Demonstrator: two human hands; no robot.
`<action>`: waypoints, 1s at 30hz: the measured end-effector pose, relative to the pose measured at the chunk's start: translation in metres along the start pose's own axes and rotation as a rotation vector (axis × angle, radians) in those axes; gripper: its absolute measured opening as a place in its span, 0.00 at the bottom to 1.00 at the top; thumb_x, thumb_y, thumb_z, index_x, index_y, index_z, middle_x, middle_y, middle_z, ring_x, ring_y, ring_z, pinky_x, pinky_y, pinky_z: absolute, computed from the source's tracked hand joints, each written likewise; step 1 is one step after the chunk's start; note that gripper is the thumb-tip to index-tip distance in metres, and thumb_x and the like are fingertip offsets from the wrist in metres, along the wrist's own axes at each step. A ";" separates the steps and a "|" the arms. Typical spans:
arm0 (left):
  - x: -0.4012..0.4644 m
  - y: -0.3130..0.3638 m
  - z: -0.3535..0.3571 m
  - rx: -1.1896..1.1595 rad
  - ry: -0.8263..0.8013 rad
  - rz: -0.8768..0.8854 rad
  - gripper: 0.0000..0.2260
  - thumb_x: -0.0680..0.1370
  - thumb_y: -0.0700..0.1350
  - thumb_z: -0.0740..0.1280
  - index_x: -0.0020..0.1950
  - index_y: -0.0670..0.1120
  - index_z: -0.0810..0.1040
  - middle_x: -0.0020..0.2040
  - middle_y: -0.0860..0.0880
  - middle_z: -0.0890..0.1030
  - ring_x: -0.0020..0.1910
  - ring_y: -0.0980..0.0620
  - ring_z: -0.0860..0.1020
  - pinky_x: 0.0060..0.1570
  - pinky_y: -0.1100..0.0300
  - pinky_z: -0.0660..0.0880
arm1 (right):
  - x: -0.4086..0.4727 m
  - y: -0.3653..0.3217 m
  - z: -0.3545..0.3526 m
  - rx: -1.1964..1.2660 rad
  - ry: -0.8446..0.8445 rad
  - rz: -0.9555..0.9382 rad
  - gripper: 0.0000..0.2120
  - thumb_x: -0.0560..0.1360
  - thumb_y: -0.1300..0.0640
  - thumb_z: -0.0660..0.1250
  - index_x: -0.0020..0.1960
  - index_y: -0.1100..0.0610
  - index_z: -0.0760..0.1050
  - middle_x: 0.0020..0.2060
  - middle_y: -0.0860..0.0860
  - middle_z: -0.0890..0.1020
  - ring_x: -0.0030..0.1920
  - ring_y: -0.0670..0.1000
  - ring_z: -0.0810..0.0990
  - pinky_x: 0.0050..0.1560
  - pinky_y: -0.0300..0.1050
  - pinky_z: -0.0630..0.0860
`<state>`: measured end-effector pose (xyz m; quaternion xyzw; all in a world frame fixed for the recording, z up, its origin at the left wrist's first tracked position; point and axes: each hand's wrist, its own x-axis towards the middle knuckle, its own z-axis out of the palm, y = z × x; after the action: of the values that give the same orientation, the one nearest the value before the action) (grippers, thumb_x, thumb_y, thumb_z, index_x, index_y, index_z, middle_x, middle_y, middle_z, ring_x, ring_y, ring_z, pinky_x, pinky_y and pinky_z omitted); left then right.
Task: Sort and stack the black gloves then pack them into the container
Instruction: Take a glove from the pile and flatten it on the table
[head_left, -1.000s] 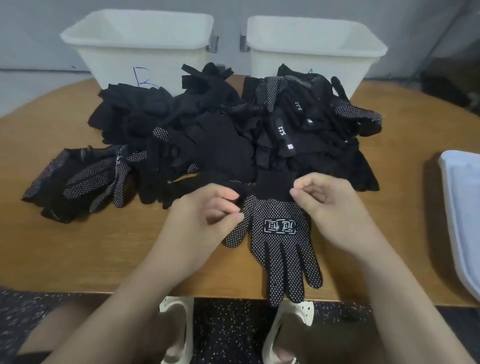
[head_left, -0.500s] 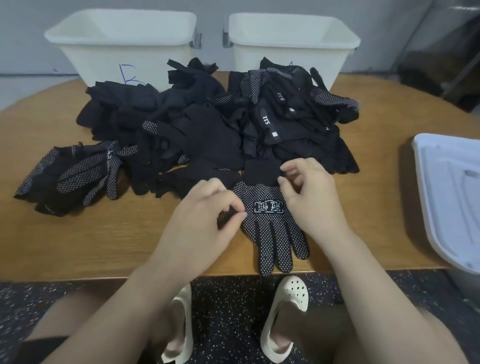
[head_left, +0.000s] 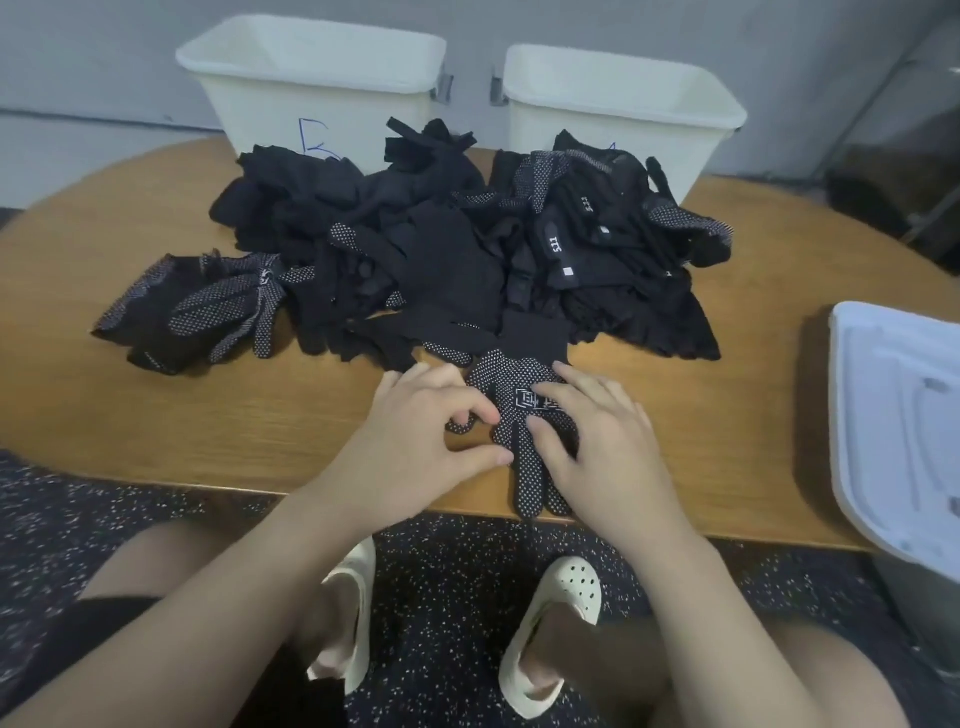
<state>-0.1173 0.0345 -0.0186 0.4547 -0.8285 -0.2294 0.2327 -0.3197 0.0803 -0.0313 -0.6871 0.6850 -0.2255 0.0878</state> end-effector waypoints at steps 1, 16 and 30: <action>0.000 0.001 0.000 -0.025 -0.006 0.003 0.14 0.72 0.63 0.74 0.53 0.58 0.84 0.44 0.58 0.73 0.53 0.61 0.69 0.61 0.58 0.60 | 0.000 -0.001 0.001 -0.008 0.001 0.006 0.19 0.82 0.45 0.64 0.70 0.50 0.77 0.74 0.47 0.74 0.74 0.49 0.67 0.71 0.51 0.63; 0.003 0.010 -0.002 -0.339 0.045 -0.079 0.07 0.76 0.45 0.76 0.41 0.51 0.80 0.33 0.59 0.79 0.34 0.58 0.73 0.39 0.64 0.72 | -0.003 -0.008 -0.001 -0.070 -0.094 -0.008 0.26 0.84 0.41 0.56 0.80 0.47 0.66 0.83 0.46 0.56 0.82 0.47 0.51 0.79 0.51 0.51; -0.009 -0.002 -0.015 0.127 0.006 0.025 0.13 0.76 0.56 0.73 0.57 0.52 0.80 0.39 0.59 0.73 0.46 0.58 0.71 0.49 0.59 0.71 | -0.002 -0.008 -0.008 -0.059 -0.155 -0.007 0.29 0.82 0.36 0.56 0.81 0.43 0.62 0.82 0.43 0.57 0.82 0.45 0.51 0.79 0.48 0.49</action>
<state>-0.1028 0.0391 -0.0094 0.4590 -0.8462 -0.1721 0.2088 -0.3155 0.0835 -0.0214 -0.7071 0.6802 -0.1516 0.1198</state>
